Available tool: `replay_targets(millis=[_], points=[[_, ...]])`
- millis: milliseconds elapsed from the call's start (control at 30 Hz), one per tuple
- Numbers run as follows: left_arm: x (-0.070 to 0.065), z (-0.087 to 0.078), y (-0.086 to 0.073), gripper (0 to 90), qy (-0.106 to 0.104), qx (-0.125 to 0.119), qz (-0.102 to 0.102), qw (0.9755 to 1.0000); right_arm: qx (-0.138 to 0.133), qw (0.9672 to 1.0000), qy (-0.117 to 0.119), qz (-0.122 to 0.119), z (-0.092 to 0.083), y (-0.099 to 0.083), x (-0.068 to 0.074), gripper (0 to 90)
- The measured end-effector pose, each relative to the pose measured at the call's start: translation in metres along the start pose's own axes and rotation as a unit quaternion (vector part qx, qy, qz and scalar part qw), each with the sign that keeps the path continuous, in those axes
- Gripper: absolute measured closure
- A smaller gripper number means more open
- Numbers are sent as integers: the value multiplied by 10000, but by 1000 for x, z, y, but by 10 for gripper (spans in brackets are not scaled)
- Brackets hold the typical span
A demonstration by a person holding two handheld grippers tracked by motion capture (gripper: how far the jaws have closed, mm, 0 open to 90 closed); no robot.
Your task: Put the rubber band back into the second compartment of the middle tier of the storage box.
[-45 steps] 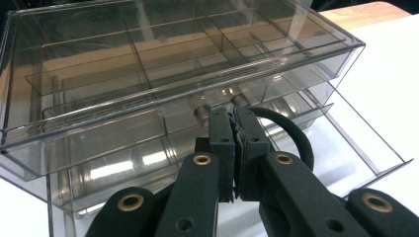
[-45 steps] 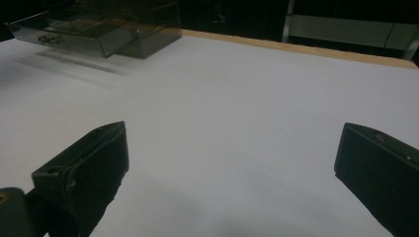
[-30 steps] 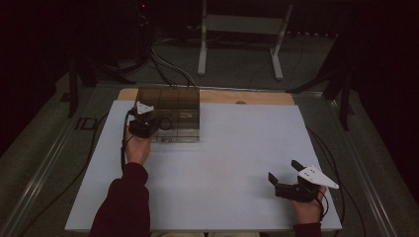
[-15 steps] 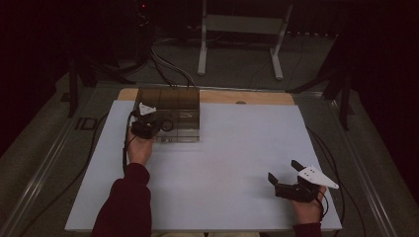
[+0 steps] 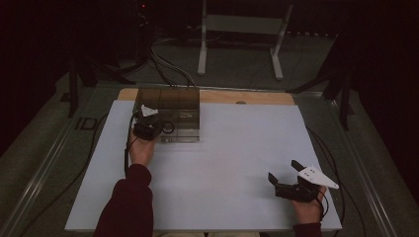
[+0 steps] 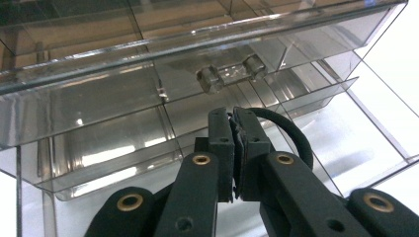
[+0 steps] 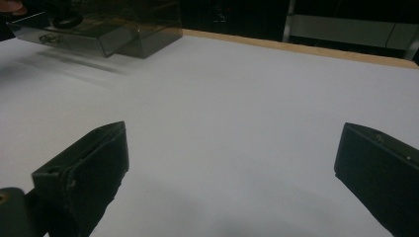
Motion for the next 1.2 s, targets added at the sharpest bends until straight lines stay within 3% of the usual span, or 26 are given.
replay_targets(millis=[533,633,767,900,1200], points=[[-2,5,-4,884,48,102,-17,9999,-4,10000,-1,3,0,0,0,8],[-1,5,-5,859,-23,61,-21,10000,-3,10000,2,4,0,0,0,8],[0,-1,-6,641,-291,-179,-130,9993,-2,10000,-4,10,0,0,0,8],[2,-8,-6,462,-395,-420,-193,9981,-1,10000,0,5,0,0,0,8],[5,-30,-1,186,-450,-873,-269,9948,-2,10000,6,0,0,0,0,8]])
Point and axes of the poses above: each handheld gripper's, and its own axes: z roughly forward along the jaws, y roughly out of its top, x roughly to its left, the point moved 1 cm from there along z, roughly forward along the jaws, and after that the axes turned 13 degrees about -z, right-handed, at the moved point
